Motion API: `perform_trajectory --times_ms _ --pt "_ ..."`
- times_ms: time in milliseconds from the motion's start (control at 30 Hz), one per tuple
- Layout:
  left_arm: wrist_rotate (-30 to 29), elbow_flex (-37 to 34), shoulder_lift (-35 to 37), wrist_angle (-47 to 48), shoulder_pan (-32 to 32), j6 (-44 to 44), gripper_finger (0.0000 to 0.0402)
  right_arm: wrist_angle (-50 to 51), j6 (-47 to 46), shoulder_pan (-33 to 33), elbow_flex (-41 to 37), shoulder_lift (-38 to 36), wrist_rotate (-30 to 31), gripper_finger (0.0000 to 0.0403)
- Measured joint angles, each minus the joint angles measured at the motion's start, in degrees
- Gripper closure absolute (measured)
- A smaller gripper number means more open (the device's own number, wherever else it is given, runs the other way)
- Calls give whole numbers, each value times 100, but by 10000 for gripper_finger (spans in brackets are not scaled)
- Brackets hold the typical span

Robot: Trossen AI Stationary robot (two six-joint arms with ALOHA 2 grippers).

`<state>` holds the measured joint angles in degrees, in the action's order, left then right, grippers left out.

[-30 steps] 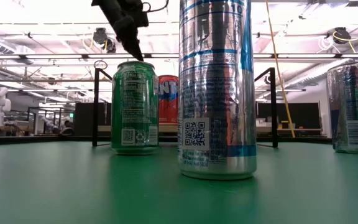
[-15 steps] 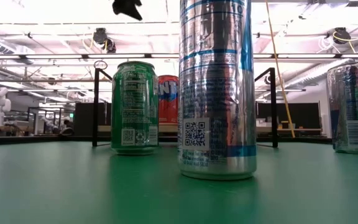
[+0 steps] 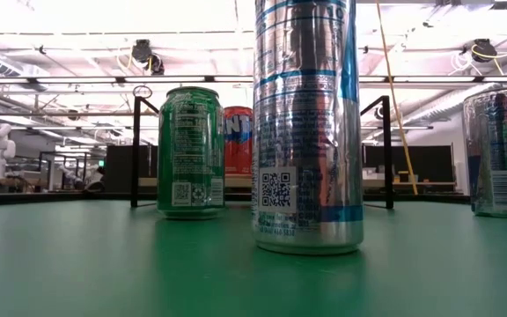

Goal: Place canned beverage on shelf
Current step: Put the blue soda can on the shelf aligned with the other blue soda can

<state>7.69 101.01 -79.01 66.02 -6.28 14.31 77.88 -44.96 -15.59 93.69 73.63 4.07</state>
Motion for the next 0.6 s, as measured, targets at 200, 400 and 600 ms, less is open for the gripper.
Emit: perform_trajectory --times_ms 200,400,600 --pt "-291 -4 23 124 111 313 112 115 -214 -261 -33 74 48 91" --pt "-474 -7 23 59 33 485 112 915 -344 -368 -192 -3 52 46" --pt "-389 -7 23 61 27 483 112 662 -281 -365 -1116 -423 39 37"
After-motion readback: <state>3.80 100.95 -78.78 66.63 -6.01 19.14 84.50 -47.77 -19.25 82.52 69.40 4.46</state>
